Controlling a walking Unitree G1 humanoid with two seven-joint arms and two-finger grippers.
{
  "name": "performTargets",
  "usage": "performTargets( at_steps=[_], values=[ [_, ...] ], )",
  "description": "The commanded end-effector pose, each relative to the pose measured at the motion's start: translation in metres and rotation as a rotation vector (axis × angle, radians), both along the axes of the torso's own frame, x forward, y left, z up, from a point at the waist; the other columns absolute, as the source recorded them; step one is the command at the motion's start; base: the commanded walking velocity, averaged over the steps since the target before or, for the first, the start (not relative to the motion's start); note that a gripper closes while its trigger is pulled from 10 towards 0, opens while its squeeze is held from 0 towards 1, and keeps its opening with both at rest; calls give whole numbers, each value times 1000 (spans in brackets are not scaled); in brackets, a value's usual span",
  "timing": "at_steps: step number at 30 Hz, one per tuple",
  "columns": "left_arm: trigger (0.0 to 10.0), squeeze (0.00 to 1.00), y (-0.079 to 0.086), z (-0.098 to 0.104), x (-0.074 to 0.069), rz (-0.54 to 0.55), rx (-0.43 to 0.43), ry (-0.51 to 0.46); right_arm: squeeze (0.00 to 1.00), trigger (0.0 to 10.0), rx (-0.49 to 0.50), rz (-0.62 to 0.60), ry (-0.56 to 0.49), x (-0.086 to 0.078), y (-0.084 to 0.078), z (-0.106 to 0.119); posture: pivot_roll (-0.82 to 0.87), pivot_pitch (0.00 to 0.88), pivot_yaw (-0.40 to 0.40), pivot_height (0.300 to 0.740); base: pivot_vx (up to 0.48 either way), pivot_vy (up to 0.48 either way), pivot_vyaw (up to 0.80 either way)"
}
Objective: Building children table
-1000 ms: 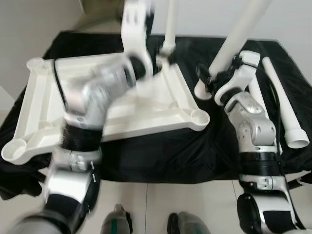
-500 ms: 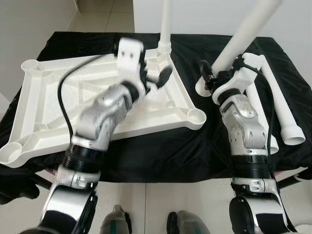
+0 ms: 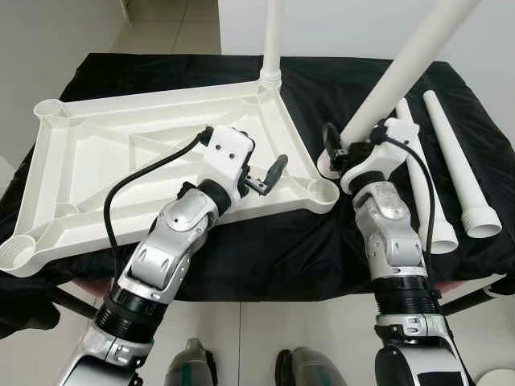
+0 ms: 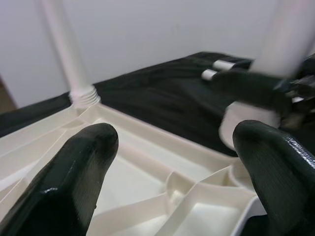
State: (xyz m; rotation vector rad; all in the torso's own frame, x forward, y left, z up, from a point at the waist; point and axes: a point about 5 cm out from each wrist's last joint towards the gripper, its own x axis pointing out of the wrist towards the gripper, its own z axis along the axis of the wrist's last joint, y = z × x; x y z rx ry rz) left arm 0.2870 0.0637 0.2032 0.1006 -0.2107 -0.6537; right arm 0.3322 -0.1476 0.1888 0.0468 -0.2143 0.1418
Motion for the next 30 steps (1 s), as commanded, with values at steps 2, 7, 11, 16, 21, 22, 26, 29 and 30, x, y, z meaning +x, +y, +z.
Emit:
performTargets(
  at_steps=[2, 7, 11, 16, 21, 22, 26, 29, 30],
  values=[
    [10000, 0, -6, -4, -18, -180, -29, 35, 0, 10000, -28, 12, 28, 0, 3, -12, -98, 46, 5, 740, 0, 0, 0],
    [10000, 0, -9, -14, -30, -268, 27, 51, 0, 10000, -49, 39, 37, 4, 8, -17, -97, 39, -2, 740, 0, 0, 0],
    [10000, 0, -11, -20, -34, -291, 56, 64, 0, 10000, -63, 56, 55, 7, 12, -21, -92, 28, -11, 740, 0, 0, 0],
    [10000, 0, -12, -21, -34, -285, 78, 64, 0, 10000, -98, 114, 73, 8, 22, -26, -87, 15, -22, 740, 0, 0, 0],
    [10000, 0, -11, -20, -38, -311, 77, 75, 0, 10000, -132, 149, 80, 8, 27, -25, -84, 9, -25, 740, 0, 0, 0],
    [10000, 0, -10, -20, -38, -307, 87, 71, 0, 10000, -141, 145, 81, 7, 26, -24, -84, 9, -25, 740, 0, 0, 0],
    [10000, 0, -9, -22, -38, -304, 104, 65, 0, 10000, -145, 123, 87, 4, 20, -23, -91, 5, -28, 740, 0, 0, 0],
    [10000, 0, -9, -23, -37, -300, 95, 72, 0, 10000, -152, 95, 97, 1, 11, -23, -97, 8, -25, 740, 0, 0, 0],
    [10000, 0, -9, -22, -37, -299, 92, 75, 0, 10000, -153, 86, 99, 0, 9, -23, -100, 10, -23, 740, 0, 0, 0]
  ],
)
